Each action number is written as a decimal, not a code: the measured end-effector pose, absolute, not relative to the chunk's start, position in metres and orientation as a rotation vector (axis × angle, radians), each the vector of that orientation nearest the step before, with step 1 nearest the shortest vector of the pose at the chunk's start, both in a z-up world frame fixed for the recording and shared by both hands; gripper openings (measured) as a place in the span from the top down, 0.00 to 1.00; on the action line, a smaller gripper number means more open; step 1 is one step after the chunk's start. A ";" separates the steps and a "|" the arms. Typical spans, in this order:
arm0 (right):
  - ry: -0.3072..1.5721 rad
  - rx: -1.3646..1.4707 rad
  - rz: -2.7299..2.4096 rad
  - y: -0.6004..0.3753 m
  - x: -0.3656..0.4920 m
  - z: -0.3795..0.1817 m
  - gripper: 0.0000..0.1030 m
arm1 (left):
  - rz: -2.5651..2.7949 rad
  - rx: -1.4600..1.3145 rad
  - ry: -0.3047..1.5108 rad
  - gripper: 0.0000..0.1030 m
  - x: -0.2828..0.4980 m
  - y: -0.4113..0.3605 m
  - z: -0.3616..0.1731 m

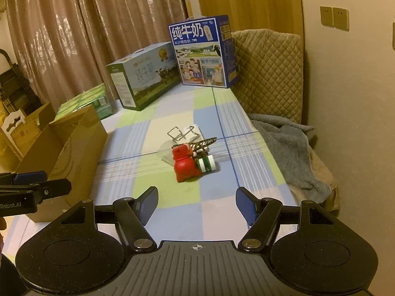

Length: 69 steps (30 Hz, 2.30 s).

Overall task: Organize rigid objects
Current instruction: 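Withdraw both tools from the box toward the red figure and bottle, then grasp the green-and-white bottle with the right tool while the left tool grasps the red figure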

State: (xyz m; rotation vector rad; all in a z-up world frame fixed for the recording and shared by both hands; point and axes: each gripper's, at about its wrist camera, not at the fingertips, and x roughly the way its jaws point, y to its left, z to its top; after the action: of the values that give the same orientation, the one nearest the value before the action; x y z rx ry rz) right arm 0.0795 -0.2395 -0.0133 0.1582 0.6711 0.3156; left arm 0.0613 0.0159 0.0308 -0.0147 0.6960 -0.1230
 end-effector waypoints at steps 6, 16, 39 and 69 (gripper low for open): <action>0.669 0.127 0.330 -0.238 0.110 -0.021 0.35 | -0.113 -0.013 0.707 0.25 0.090 0.002 0.014; 0.729 0.060 0.390 -0.223 0.185 -0.064 0.36 | -0.105 -0.032 0.759 0.25 0.146 -0.009 -0.027; 0.784 -0.039 0.415 -0.194 0.266 -0.129 0.59 | -0.103 -0.071 0.804 0.25 0.198 -0.003 -0.075; 0.818 0.100 0.370 -0.225 0.260 -0.127 0.72 | -0.330 0.079 0.770 0.44 0.226 -0.049 -0.101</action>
State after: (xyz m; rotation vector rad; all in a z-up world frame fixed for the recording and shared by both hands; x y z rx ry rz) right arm 0.2605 -0.2254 -0.1267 0.0997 0.8185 0.3698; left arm 0.2259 -0.0490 -0.1014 0.0793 0.7700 -0.3296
